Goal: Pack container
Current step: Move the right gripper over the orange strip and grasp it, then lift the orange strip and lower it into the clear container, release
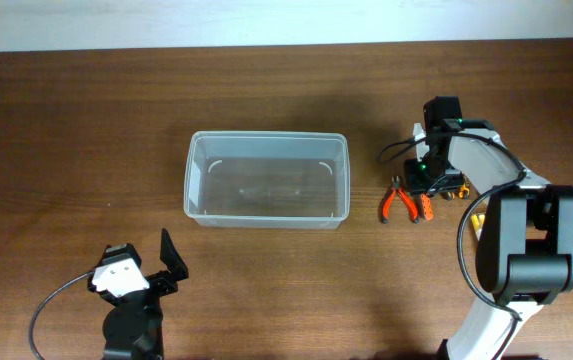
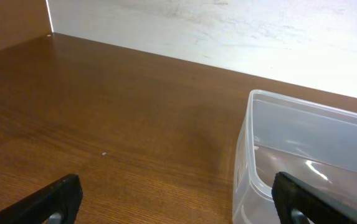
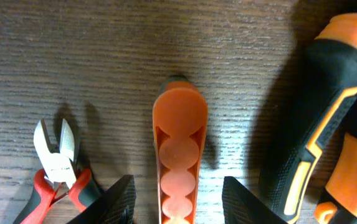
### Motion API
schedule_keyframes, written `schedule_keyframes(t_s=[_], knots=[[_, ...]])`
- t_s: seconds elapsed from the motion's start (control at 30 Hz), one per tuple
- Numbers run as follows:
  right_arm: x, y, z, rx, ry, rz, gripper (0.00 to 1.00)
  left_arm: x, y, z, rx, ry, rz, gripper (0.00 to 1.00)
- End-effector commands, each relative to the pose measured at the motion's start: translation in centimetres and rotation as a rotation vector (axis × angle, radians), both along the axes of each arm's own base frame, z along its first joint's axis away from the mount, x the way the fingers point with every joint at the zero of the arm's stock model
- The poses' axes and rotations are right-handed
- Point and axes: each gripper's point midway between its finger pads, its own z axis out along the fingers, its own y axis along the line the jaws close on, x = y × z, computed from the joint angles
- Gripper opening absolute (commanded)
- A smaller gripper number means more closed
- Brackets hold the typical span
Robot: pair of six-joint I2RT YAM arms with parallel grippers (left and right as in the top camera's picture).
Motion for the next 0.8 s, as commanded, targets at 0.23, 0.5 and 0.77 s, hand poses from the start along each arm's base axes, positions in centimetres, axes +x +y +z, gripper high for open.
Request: schedule_keyframes(t_s=[0.23, 0.5, 0.77], knots=[[0.2, 0.0, -0.6, 0.004, -0.003, 0.007, 0.11, 0.0, 0.0, -0.1, 0.009, 0.002, -0.001, 0.99], [1.4, -0.1, 0.8, 0.004, -0.032, 0.007, 0.04, 0.0, 0.0, -0.1, 0.009, 0.002, -0.001, 0.99], [6.2, -0.2, 7.9, 0.000, -0.163, 0.008, 0.04, 0.0, 0.0, -0.1, 0.009, 0.002, -0.001, 0.99]])
